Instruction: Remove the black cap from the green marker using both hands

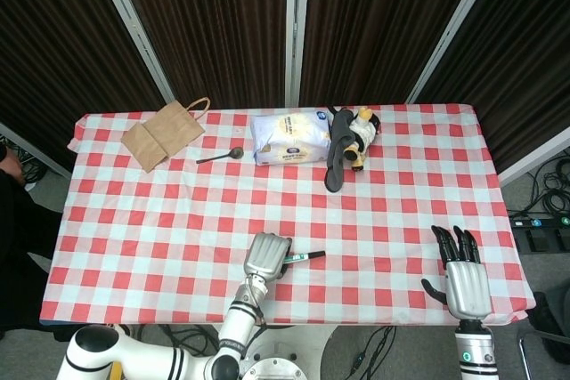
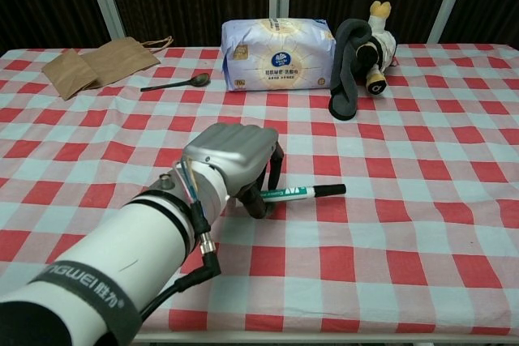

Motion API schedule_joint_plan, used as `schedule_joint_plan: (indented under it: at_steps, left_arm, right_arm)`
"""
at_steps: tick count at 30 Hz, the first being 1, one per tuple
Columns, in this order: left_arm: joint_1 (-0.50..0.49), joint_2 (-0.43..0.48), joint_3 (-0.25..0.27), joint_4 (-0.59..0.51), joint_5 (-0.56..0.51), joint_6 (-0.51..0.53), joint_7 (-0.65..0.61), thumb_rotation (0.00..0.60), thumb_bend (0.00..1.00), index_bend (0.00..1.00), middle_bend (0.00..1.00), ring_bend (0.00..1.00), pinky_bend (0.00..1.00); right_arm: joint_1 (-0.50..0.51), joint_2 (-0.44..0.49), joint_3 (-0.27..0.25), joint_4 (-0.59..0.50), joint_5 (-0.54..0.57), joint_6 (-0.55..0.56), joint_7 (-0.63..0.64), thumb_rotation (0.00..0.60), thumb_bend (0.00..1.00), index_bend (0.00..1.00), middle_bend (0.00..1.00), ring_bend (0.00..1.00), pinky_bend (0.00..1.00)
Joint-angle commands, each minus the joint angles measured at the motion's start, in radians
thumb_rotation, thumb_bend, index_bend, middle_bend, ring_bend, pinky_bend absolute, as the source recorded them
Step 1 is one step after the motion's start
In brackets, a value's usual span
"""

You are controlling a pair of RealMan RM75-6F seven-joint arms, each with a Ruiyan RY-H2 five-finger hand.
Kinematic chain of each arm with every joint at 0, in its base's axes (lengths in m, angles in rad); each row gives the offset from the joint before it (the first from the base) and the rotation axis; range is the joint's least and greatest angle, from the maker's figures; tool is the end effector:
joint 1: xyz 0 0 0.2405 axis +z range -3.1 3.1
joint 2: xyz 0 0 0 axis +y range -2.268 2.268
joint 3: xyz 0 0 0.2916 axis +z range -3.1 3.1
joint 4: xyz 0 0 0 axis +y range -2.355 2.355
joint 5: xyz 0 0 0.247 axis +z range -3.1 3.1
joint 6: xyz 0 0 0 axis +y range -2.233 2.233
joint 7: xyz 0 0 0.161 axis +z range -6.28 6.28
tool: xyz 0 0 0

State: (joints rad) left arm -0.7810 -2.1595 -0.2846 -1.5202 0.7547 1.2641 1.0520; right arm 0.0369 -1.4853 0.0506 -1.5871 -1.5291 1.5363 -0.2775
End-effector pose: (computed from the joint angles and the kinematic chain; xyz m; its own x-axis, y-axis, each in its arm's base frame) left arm -0.0208 0.2772 -0.1983 0.4582 0.3624 0.8116 0.8828 -0.2921 -0.3680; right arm -0.3074 -0.1848 0.0223 0.3378 0.0168 0.9411 -0.9412 0.0089 0.3377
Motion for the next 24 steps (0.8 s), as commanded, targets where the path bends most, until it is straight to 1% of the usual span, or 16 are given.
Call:
schedule_joint_plan:
  at_steps: [1, 4, 7, 9, 13, 17, 20, 24]
  left_arm:
    - [-0.010, 0.017, -0.022, -0.012, 0.020, -0.017, -0.031, 0.600, 0.41, 0.57, 0.59, 0.52, 0.55]
    - [-0.028, 0.033, -0.045, 0.004, 0.048, -0.049, -0.067, 0.600, 0.41, 0.57, 0.59, 0.52, 0.56]
    - [-0.052, 0.060, -0.073, 0.031, 0.072, -0.110, -0.122, 0.600, 0.41, 0.58, 0.59, 0.52, 0.56]
    - [-0.075, 0.100, -0.078, 0.055, 0.110, -0.182, -0.175, 0.600, 0.41, 0.58, 0.59, 0.52, 0.56]
    - [-0.098, 0.160, -0.082, 0.094, 0.163, -0.287, -0.288, 0.600, 0.41, 0.58, 0.59, 0.52, 0.56]
    - [-0.102, 0.199, -0.077, 0.116, 0.183, -0.317, -0.352, 0.600, 0.41, 0.58, 0.59, 0.52, 0.56]
    - [-0.105, 0.223, -0.072, 0.121, 0.191, -0.326, -0.386, 0.600, 0.41, 0.58, 0.59, 0.52, 0.56]
    - [-0.117, 0.248, -0.066, 0.110, 0.196, -0.327, -0.403, 0.600, 0.41, 0.58, 0.59, 0.52, 0.56]
  right_arm:
    - [0.006, 0.005, 0.002, -0.012, -0.006, -0.002, -0.011, 0.600, 0.02, 0.08, 0.13, 0.00, 0.00]
    - [0.016, 0.013, 0.007, -0.034, -0.013, -0.009, -0.033, 0.600, 0.02, 0.09, 0.13, 0.00, 0.00]
    - [0.036, 0.016, 0.019, -0.054, -0.015, -0.027, -0.064, 0.600, 0.02, 0.12, 0.14, 0.00, 0.00]
    - [0.063, 0.012, 0.035, -0.058, -0.009, -0.057, -0.080, 0.600, 0.02, 0.14, 0.14, 0.00, 0.00]
    - [0.126, -0.006, 0.073, -0.048, 0.012, -0.130, -0.102, 0.600, 0.03, 0.20, 0.17, 0.00, 0.00]
    - [0.197, -0.033, 0.117, -0.028, 0.042, -0.205, -0.124, 0.600, 0.03, 0.26, 0.20, 0.00, 0.00]
    - [0.255, -0.060, 0.146, -0.002, 0.064, -0.264, -0.133, 0.600, 0.05, 0.31, 0.24, 0.01, 0.01]
    - [0.331, -0.111, 0.170, 0.045, 0.085, -0.333, -0.150, 0.600, 0.06, 0.37, 0.29, 0.04, 0.04]
